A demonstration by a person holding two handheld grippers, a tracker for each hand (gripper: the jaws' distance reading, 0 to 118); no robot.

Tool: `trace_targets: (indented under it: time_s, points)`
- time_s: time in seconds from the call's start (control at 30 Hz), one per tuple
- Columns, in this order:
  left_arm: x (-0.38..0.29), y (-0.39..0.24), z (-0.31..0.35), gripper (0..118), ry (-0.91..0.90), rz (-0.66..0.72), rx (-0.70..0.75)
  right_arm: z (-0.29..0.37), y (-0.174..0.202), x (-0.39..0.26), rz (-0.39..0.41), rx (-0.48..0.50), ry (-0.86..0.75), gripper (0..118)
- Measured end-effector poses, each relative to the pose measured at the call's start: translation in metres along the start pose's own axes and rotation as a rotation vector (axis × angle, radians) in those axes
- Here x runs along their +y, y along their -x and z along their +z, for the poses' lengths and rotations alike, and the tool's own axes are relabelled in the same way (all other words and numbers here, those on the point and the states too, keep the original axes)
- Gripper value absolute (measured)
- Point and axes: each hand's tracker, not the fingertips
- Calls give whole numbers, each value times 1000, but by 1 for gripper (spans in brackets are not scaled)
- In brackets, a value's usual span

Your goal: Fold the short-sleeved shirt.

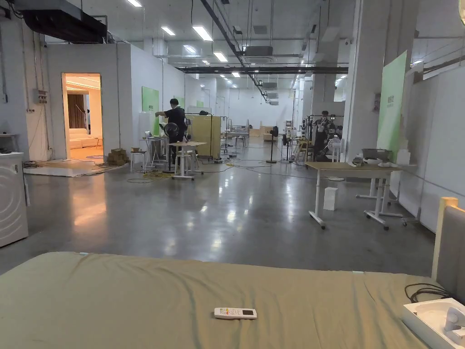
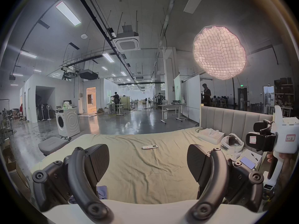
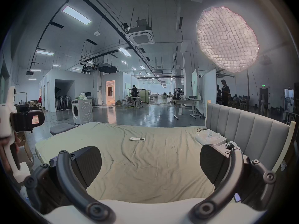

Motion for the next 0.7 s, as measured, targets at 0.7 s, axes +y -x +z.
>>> trace_targets:
  time_s: [0.7]
  points:
    - [4, -3, 0, 102, 13, -6, -17, -14, 11, 29, -479, 101, 259, 118]
